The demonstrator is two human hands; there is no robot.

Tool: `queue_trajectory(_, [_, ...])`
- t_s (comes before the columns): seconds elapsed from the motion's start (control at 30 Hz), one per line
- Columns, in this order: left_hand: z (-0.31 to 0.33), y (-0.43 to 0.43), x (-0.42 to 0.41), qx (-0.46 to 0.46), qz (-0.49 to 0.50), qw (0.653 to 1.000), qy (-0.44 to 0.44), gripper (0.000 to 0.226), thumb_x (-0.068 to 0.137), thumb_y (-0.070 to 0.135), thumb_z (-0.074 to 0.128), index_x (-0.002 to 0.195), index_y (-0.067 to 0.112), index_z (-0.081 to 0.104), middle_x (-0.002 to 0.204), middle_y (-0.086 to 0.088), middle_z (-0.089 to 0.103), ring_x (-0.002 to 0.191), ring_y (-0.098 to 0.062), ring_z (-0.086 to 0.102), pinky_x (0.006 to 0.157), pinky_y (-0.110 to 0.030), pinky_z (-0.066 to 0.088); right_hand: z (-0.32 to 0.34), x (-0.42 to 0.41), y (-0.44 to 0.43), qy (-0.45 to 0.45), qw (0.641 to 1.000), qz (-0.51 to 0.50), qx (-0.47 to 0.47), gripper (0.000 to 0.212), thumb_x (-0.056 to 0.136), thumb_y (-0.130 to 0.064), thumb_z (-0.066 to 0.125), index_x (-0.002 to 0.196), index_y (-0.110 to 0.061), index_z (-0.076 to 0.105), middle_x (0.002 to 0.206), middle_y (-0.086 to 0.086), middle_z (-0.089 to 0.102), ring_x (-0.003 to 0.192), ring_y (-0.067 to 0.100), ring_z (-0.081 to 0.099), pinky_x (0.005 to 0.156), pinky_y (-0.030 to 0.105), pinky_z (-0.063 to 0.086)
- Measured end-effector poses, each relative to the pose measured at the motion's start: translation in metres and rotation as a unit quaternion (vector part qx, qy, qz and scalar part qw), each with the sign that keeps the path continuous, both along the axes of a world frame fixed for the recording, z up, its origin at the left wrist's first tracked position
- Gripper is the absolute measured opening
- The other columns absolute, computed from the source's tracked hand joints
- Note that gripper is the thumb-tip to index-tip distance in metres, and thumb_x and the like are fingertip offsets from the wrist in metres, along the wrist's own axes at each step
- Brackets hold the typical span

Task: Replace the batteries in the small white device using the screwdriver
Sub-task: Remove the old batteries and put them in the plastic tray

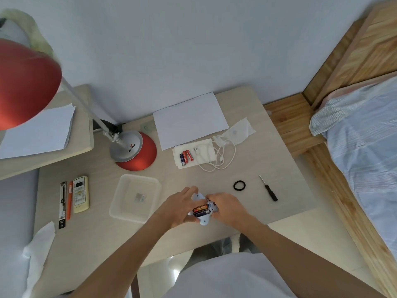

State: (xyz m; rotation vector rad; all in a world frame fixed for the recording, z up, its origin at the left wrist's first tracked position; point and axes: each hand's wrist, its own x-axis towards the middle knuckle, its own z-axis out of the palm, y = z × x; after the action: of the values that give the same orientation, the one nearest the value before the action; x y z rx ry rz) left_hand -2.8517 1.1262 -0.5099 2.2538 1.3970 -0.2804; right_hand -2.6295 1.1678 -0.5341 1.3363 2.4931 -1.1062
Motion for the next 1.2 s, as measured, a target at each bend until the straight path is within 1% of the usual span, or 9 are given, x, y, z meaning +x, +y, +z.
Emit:
queue_trajectory(0.1, [-0.002,0.002,-0.002,-0.006,-0.005,1.0,-0.003,0.073,0.091,0.056,0.077,0.152,0.041,0.04,0.157,-0.003,0.036,0.134,-0.022,0.048,0.099,-0.035,0.06,0.0,-0.001,0.002,-0.001,1.0,0.006,0.002,0.044,0.095,-0.03,0.074,0.137,-0.026,0.062,0.115,0.0,0.073,0.103,0.019,0.069,0.096,0.038,0.058])
queue_trajectory(0.2, [-0.006,0.002,-0.003,-0.011,-0.006,1.0,-0.005,0.074,0.091,0.058,0.076,0.153,0.042,0.038,0.159,-0.002,0.035,0.136,-0.022,0.047,0.1,-0.036,0.06,-0.001,-0.001,0.002,0.0,1.0,0.012,0.005,0.045,0.095,-0.031,0.075,0.137,-0.027,0.062,0.114,-0.001,0.073,0.104,0.019,0.069,0.095,0.035,0.058])
queue_trajectory(0.4, [-0.014,-0.003,-0.005,-0.026,0.017,0.999,-0.031,0.075,0.09,0.059,0.076,0.153,0.042,0.039,0.157,0.001,0.04,0.138,-0.02,0.047,0.103,-0.038,0.06,-0.002,-0.001,0.004,0.0,1.0,0.025,0.012,0.044,0.094,-0.03,0.076,0.136,-0.026,0.062,0.112,0.0,0.072,0.101,0.019,0.069,0.093,0.035,0.058])
queue_trajectory(0.73, [-0.024,-0.016,-0.006,0.015,0.048,0.997,-0.066,0.074,0.087,0.06,0.078,0.148,0.043,0.039,0.15,0.006,0.042,0.129,-0.016,0.051,0.089,-0.033,0.064,0.001,-0.001,0.006,0.003,0.999,0.036,0.007,0.046,0.093,-0.03,0.076,0.137,-0.027,0.063,0.11,-0.001,0.072,0.099,0.019,0.069,0.091,0.036,0.058])
queue_trajectory(0.83, [-0.025,-0.024,-0.006,0.032,0.065,0.995,-0.069,0.075,0.09,0.06,0.074,0.153,0.04,0.039,0.162,0.004,0.04,0.139,-0.018,0.051,0.098,-0.035,0.062,0.001,-0.001,0.006,-0.006,0.999,0.039,0.01,0.045,0.095,-0.031,0.074,0.138,-0.027,0.061,0.111,0.0,0.072,0.102,0.02,0.068,0.094,0.038,0.058])
queue_trajectory(0.93, [-0.023,-0.031,-0.004,0.046,0.107,0.99,-0.074,0.07,0.099,0.065,0.061,0.157,0.034,0.039,0.168,0.004,0.039,0.148,-0.018,0.047,0.105,-0.037,0.059,0.001,-0.002,0.006,-0.008,0.999,0.04,0.011,0.047,0.095,-0.031,0.074,0.14,-0.027,0.06,0.115,0.001,0.072,0.105,0.02,0.068,0.096,0.038,0.058])
queue_trajectory(1.0, [-0.021,-0.033,0.0,0.077,0.126,0.986,-0.073,0.059,0.105,0.057,0.056,0.156,0.028,0.047,0.163,0.002,0.048,0.146,-0.018,0.05,0.105,-0.037,0.059,0.001,-0.002,0.005,-0.007,0.999,0.04,0.01,0.047,0.095,-0.029,0.073,0.14,-0.027,0.06,0.115,0.002,0.071,0.105,0.021,0.067,0.095,0.037,0.057])
queue_trajectory(1.1, [-0.024,-0.034,0.008,0.135,0.119,0.982,-0.06,0.045,0.103,0.035,0.068,0.145,0.018,0.063,0.15,-0.003,0.064,0.136,-0.023,0.063,0.104,-0.038,0.061,0.0,-0.002,0.005,-0.008,0.999,0.037,0.011,0.046,0.094,-0.028,0.073,0.139,-0.027,0.061,0.113,0.003,0.071,0.103,0.022,0.068,0.093,0.038,0.057])
queue_trajectory(1.2, [-0.028,-0.033,0.017,0.166,0.119,0.978,-0.052,0.044,0.097,0.026,0.079,0.137,0.011,0.071,0.141,-0.007,0.071,0.128,-0.026,0.07,0.104,-0.038,0.061,0.0,-0.001,0.005,-0.011,0.999,0.032,0.011,0.045,0.094,-0.029,0.073,0.138,-0.025,0.062,0.114,0.004,0.071,0.103,0.023,0.068,0.093,0.038,0.057])
